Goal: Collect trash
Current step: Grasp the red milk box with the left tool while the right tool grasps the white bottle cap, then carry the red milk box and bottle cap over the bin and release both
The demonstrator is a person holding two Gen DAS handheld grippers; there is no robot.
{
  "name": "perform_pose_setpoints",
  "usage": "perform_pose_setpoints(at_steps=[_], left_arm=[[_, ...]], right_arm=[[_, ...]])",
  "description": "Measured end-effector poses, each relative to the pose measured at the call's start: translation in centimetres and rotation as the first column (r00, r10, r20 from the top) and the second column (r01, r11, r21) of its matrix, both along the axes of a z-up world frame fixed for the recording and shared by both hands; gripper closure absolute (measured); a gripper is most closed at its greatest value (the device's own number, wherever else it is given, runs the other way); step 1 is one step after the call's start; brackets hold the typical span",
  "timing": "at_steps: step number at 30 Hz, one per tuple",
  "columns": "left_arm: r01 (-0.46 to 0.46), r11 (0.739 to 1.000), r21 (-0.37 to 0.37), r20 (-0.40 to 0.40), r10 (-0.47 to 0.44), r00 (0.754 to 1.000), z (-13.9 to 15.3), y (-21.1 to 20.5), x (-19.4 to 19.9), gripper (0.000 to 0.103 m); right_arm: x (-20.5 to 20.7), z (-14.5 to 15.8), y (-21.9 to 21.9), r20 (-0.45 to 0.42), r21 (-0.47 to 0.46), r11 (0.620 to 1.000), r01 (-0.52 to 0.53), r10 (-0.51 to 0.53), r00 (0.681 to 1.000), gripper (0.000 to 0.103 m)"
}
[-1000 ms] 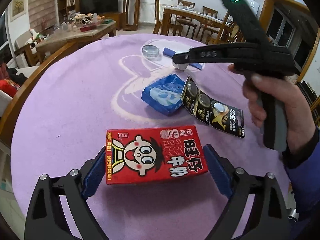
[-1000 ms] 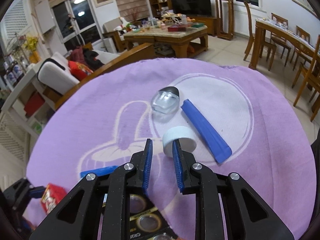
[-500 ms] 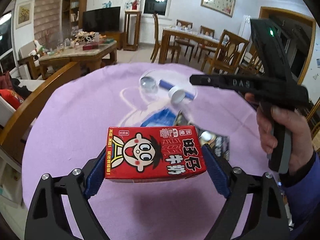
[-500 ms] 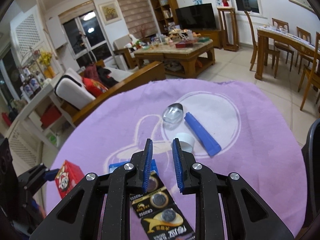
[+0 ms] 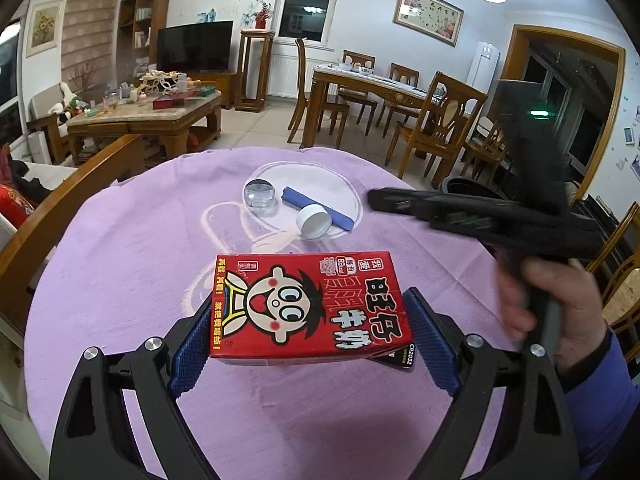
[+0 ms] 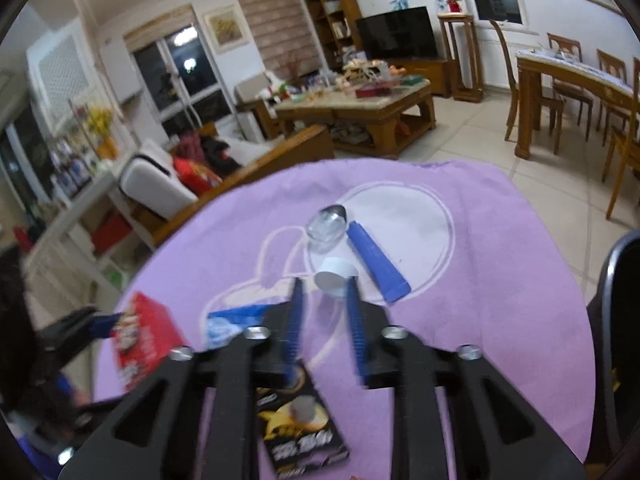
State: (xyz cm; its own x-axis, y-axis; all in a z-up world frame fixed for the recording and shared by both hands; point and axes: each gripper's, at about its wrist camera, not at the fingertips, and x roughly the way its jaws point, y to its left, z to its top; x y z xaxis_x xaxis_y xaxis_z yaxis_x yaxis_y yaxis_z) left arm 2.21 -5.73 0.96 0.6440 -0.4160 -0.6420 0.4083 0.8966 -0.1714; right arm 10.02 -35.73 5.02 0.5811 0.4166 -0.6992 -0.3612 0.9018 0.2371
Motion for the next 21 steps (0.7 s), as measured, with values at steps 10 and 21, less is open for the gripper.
perform_pose_setpoints(at_steps=[10, 21], left_arm=[[-0.049, 0.999, -0.008, -0.019, 0.049, 0.999, -0.6, 3.1, 0.2, 0.016], [-0.019, 1.0, -0.025, 0.008, 0.019, 1.0, 0.7, 2.3, 0.6, 0.016]], right_arm=[[4.4, -4.8, 5.0, -0.087, -0.154, 0.988, -0.021, 0.008, 0.996, 0.062], [2.0, -1.1, 1.7, -0.012, -0.005, 1.0, 0.019, -0.019, 1.0, 0.065]])
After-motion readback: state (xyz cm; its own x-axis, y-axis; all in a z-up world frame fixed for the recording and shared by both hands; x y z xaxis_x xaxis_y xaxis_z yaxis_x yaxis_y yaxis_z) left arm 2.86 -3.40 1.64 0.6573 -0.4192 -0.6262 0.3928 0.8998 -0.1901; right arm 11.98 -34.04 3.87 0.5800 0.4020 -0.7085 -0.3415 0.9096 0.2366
